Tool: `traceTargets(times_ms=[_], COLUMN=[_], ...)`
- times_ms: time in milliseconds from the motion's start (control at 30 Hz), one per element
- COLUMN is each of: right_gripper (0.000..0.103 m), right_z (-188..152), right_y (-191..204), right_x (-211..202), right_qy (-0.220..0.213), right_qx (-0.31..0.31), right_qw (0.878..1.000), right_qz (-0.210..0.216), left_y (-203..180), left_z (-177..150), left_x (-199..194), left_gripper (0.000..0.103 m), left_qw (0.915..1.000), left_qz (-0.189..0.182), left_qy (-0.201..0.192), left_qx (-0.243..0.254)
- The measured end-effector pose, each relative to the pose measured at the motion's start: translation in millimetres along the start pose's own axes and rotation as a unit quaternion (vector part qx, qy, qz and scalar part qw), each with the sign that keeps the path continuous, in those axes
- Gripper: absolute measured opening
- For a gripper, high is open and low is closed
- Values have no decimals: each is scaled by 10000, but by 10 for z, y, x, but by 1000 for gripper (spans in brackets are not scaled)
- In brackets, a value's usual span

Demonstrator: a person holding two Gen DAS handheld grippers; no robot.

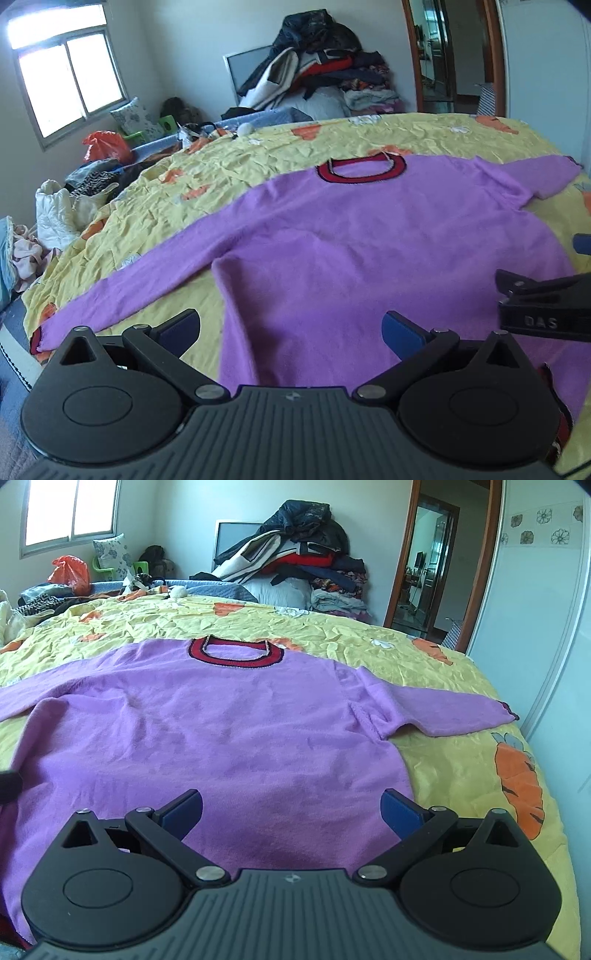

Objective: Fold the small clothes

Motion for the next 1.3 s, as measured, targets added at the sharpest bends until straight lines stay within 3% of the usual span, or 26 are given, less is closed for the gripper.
traceTargets(times_ms=[133, 300, 433, 567, 867, 1033, 1133, 1233, 1300], right_gripper=[103, 103, 103, 103, 103, 103, 103, 103, 103], right_z=[6, 100, 151, 184, 200, 270, 329, 440, 547], right_y=[-44, -132, -153, -206, -247, -314, -301, -356, -390], right_x=[23, 74, 104, 155, 314, 446, 526, 511, 352], right_qy=[-92, 9, -9, 76, -81, -150, -48, -217, -770], right_qx=[-44, 258, 252, 471, 127, -50, -132, 105, 92], right_qw=[9998, 9997, 9997, 9987, 9999, 9993, 9972, 9977, 9951], right_qz=[-168, -40, -76, 175, 40, 341, 740, 632, 615], left_y=[143, 75, 43, -7, -157, -287, -300, -264, -185], left_z=[2, 80, 101, 148, 394, 508, 563, 620, 662], left_x=[90, 212, 197, 186, 359, 600, 741, 844, 885], left_gripper=[103, 103, 103, 103, 103, 103, 103, 103, 103], left_qw=[9980, 9990, 9990, 9997, 9994, 9985, 9977, 9969, 9963], left_qz=[-454, -209, -254, -3, -16, 39, -94, -116, -166], left_qy=[166, 386, 328, 236, 278, 447, 644, 778, 761], left_qx=[-419, -103, -150, -20, 223, 309, 166, -38, -366])
Point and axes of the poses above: each gripper's, at about its wrist camera, not at the fingertips, and x roughly the way its jaws point, y to its left, z to its top, the point moved 2 cm from there along x, roughly the way its jaws point, and after that the axes turned 3 degrees about -z, right-handed, at the moved point
